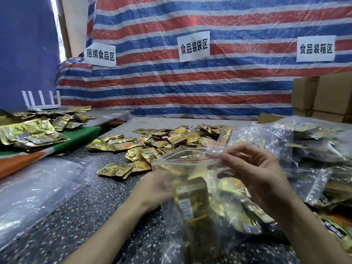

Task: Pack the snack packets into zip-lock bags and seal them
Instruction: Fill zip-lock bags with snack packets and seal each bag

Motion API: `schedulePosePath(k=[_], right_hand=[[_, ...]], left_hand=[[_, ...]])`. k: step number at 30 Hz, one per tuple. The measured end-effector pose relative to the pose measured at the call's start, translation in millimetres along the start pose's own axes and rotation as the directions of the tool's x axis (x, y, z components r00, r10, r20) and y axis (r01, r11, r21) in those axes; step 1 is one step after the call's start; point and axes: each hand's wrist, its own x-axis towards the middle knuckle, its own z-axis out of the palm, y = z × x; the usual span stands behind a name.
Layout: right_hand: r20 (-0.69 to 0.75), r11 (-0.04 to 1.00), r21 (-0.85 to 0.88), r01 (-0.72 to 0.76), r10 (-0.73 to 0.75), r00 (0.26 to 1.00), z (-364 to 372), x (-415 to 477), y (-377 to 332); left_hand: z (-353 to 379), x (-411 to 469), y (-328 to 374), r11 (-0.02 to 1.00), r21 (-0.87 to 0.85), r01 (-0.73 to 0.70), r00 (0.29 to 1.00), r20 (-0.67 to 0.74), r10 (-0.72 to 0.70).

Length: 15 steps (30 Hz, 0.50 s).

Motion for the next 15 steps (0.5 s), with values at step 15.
schedulePosePath(k=[15], right_hand=[[-0.025,1.0,-0.015,0.016,-0.016,1.0,2.8,-1.4,0.8]], left_hand=[[-34.7,-9.3,14.8,0.888,-0.447,-0.108,0.749,-0.624,-0.223]])
